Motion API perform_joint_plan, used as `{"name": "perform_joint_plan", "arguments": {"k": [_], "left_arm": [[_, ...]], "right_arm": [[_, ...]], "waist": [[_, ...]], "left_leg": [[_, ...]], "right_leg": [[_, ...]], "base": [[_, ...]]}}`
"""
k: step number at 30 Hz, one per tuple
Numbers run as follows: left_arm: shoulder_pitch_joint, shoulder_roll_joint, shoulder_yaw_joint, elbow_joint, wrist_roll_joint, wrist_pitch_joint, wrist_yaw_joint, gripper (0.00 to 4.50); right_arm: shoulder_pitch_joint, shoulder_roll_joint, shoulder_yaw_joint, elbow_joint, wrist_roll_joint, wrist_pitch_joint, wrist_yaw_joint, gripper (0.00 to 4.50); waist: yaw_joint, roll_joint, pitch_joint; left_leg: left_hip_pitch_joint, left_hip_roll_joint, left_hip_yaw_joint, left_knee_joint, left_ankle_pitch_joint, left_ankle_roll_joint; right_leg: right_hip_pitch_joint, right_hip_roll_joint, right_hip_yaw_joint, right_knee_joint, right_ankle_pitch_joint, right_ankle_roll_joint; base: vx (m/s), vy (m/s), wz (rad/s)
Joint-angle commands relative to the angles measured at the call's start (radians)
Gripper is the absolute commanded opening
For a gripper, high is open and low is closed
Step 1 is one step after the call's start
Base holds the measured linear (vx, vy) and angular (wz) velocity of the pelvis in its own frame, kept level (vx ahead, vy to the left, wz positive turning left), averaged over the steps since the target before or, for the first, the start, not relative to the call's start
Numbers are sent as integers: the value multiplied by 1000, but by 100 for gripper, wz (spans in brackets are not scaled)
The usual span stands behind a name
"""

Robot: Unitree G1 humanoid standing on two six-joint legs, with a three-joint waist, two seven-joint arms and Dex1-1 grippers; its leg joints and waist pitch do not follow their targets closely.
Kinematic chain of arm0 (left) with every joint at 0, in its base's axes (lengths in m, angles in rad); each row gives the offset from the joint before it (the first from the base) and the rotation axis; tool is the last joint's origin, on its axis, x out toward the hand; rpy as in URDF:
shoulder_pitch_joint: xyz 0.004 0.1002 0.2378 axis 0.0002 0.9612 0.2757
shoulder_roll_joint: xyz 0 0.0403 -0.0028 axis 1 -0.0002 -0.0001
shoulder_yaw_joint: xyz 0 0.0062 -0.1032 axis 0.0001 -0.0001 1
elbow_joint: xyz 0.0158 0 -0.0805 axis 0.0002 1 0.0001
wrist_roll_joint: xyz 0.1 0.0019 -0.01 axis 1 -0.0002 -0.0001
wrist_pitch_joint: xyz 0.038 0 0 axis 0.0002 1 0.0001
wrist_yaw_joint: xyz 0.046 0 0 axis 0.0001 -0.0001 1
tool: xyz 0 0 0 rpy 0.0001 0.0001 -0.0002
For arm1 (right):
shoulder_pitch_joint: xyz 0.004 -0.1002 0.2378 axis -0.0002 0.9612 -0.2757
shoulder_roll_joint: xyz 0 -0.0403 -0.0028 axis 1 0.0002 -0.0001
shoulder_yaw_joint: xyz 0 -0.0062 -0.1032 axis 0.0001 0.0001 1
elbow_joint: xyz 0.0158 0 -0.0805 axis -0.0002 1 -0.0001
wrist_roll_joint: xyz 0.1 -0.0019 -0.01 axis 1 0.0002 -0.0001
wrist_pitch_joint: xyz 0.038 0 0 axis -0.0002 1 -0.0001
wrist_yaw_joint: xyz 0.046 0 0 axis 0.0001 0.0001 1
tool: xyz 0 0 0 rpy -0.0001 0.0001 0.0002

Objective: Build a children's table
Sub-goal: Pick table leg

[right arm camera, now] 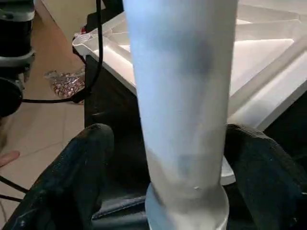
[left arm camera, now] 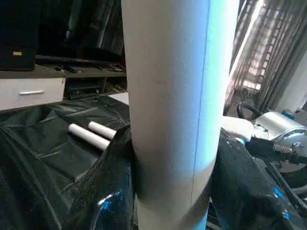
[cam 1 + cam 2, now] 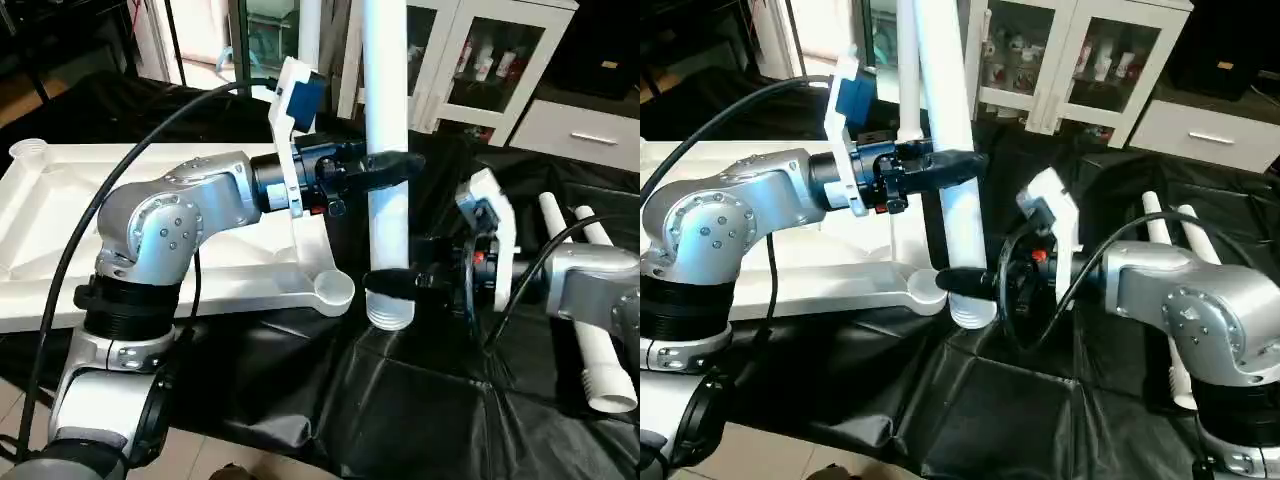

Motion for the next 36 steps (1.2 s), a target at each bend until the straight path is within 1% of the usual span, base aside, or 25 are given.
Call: {"name": "perform_joint_plan", "arguments": {"k": [1, 2, 3, 6, 7, 9, 10, 11, 14, 15, 17, 18, 19, 20, 23, 24, 30, 35, 36], "left_arm": [[-6, 6, -16, -22, 8, -12, -18, 180], [-3, 9, -18, -25, 7, -10, -25, 180], [0, 12, -21, -29, 6, -9, -31, 180], [5, 12, -25, -35, 7, -7, -35, 180], [5, 12, -25, -36, 7, -7, -36, 180], [6, 12, -27, -38, 8, -7, -42, 180], [6, 12, -27, -38, 8, -7, -42, 180], [6, 11, -27, -38, 8, -7, -42, 180], [4, 11, -27, -37, 7, -9, -43, 180], [3, 10, -27, -35, 7, -10, -43, 180], [1, 7, -25, -33, 6, -11, -40, 180], [-1, 5, -22, -31, 6, -12, -39, 180], [-1, 5, -21, -31, 6, -12, -39, 180], [-2, 3, -19, -30, 5, -11, -37, 180], [-3, 1, -17, -29, 4, -11, -37, 180], [-4, 1, -17, -27, 4, -11, -38, 180], [-5, 2, -18, -25, 7, -13, -40, 180], [-9, -1, -5, -17, 1, -6, -30, 180], [-10, -1, -5, -16, 1, -6, -31, 180]], "right_arm": [[10, -14, 5, -25, -17, -13, 6, 356], [11, -12, 4, -24, -18, -14, 5, 353], [11, -11, 3, -24, -18, -15, 3, 353], [14, -16, 6, -25, -17, -20, 3, 315], [14, -16, 6, -26, -17, -20, 3, 315], [18, -27, 19, -27, -22, -30, 9, 305], [18, -27, 19, -27, -22, -30, 9, 282], [19, -28, 21, -28, -22, -31, 9, 272], [22, -29, 25, -30, -21, -33, 13, 263], [21, -29, 27, -30, -21, -33, 14, 239], [22, -29, 29, -31, -20, -33, 16, 231], [22, -29, 32, -31, -20, -34, 17, 220], [22, -28, 33, -31, -20, -34, 16, 210], [23, -29, 35, -30, -21, -36, 16, 203], [24, -27, 36, -28, -21, -39, 16, 194], [25, -26, 38, -26, -23, -42, 15, 191], [27, -15, 31, -19, -25, -52, 5, 189], [29, -9, 23, -16, -26, -59, -2, 189], [30, -9, 24, -18, -27, -61, -2, 189]], "waist": [[4, -10, -80], [4, -8, -79], [3, -9, -79], [3, -10, -79], [3, -10, -79], [3, -13, -78], [4, -12, -78], [3, -12, -78], [3, -13, -78], [3, -12, -78], [3, -12, -78], [3, -13, -78], [3, -11, -78], [3, -12, -78], [3, -13, -79], [3, -11, -79], [3, -9, -80], [4, -9, -81], [4, -7, -80]], "left_leg": [[-7, 22, 1, -68, -63, -1], [-7, 22, 1, -68, -63, 0], [-7, 22, 1, -68, -62, 1], [-7, 22, 1, -67, -61, 2], [-7, 22, 1, -67, -61, 2], [-8, 22, 1, -67, -61, 2], [-7, 22, 1, -67, -61, 2], [-8, 22, 1, -68, -62, 1], [-8, 22, 1, -67, -64, 4], [-8, 22, 1, -67, -63, 5], [-7, 22, 1, -67, -62, 6], [-8, 22, 1, -67, -63, 6], [-7, 23, 0, -67, -62, 5], [-7, 23, 1, -67, -62, 6], [-8, 22, 1, -67, -59, 6], [-7, 22, 1, -67, -60, 6], [-7, 22, 1, -66, -61, 5], [-7, 21, 1, -66, -60, 5], [-7, 21, 1, -66, -60, 5]], "right_leg": [[70, -52, 26, -68, -331, -130], [69, -52, 26, -68, -329, -130], [70, -51, 26, -67, -326, -132], [70, -52, 26, -66, -320, -137], [70, -52, 26, -66, -320, -137], [70, -51, 26, -67, -325, -135], [70, -51, 26, -68, -329, -134], [70, -51, 26, -68, -331, -133], [70, -52, 26, -68, -340, -127], [69, -52, 25, -68, -339, -128], [69, -51, 26, -68, -337, -128], [69, -51, 25, -68, -340, -129], [69, -52, 25, -67, -337, -130], [69, -51, 25, -68, -335, -130], [70, -51, 26, -67, -333, -130], [69, -51, 25, -67, -331, -132], [71, -51, 25, -66, -314, -142], [71, -51, 25, -65, -309, -145], [71, -50, 25, -65, -306, -146]], "base": [[0, 0, 0], [0, 0, 0], [0, 0, 0], [0, 0, 0], [0, 0, 0], [0, 0, 0], [0, 0, 0], [0, 0, 0], [0, 0, 0], [0, 0, 0], [0, 0, 0], [0, 0, 0], [0, 0, 0], [0, 0, 0], [0, 0, 0], [0, 0, 0], [0, 0, 0], [0, 0, 0], [0, 0, 0]]}}
